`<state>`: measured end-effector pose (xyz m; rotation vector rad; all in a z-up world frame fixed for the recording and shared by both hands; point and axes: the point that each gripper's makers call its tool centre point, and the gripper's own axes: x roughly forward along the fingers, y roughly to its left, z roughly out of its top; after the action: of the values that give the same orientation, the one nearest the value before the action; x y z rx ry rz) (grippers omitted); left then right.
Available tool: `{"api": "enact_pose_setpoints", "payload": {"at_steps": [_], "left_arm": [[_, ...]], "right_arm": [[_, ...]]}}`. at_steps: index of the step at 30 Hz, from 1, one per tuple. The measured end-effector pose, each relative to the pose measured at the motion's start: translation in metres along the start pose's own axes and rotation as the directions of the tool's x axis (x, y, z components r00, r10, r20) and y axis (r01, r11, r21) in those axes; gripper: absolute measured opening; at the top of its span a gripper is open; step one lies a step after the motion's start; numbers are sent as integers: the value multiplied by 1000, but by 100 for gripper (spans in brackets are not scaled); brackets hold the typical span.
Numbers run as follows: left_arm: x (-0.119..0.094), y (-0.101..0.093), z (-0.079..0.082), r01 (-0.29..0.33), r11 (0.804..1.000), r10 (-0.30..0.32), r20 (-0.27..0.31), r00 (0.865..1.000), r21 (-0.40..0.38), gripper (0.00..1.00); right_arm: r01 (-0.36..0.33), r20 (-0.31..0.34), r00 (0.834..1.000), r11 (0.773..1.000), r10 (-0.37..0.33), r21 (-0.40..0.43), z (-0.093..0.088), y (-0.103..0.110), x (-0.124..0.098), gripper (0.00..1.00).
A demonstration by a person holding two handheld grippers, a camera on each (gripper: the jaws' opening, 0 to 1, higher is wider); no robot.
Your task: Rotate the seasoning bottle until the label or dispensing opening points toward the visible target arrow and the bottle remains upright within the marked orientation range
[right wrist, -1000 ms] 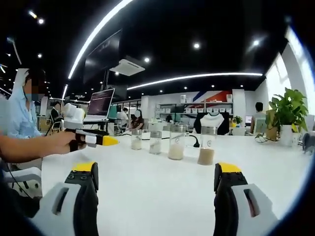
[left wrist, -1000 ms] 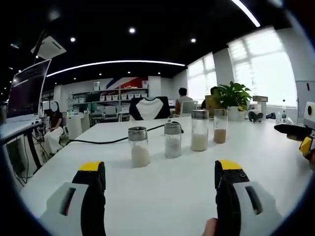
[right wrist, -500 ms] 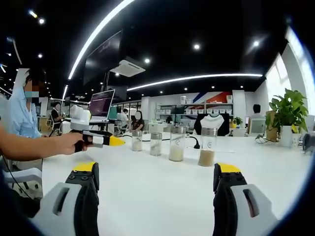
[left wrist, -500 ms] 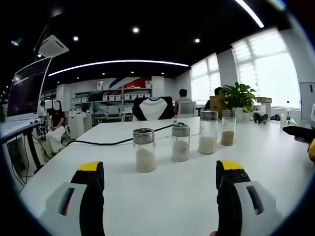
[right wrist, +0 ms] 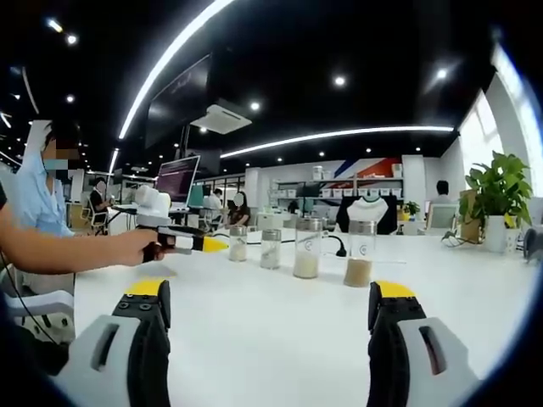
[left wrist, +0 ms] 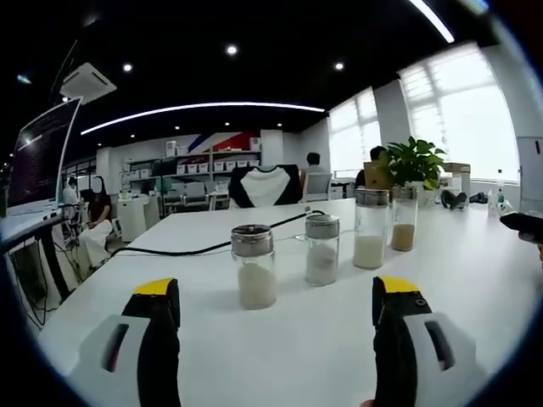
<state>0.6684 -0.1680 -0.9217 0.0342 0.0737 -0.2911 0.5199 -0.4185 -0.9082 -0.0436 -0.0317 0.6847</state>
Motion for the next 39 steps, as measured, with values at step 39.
{"api": "enact_pose_setpoints", "payload": {"at_steps": [39], "left_arm": [[69,26,-8,-7,1000,8,-38,999,30,61]], "right_arm": [[-21,-20,1000,1000,22,21,-6,-5,-1,94]]}}
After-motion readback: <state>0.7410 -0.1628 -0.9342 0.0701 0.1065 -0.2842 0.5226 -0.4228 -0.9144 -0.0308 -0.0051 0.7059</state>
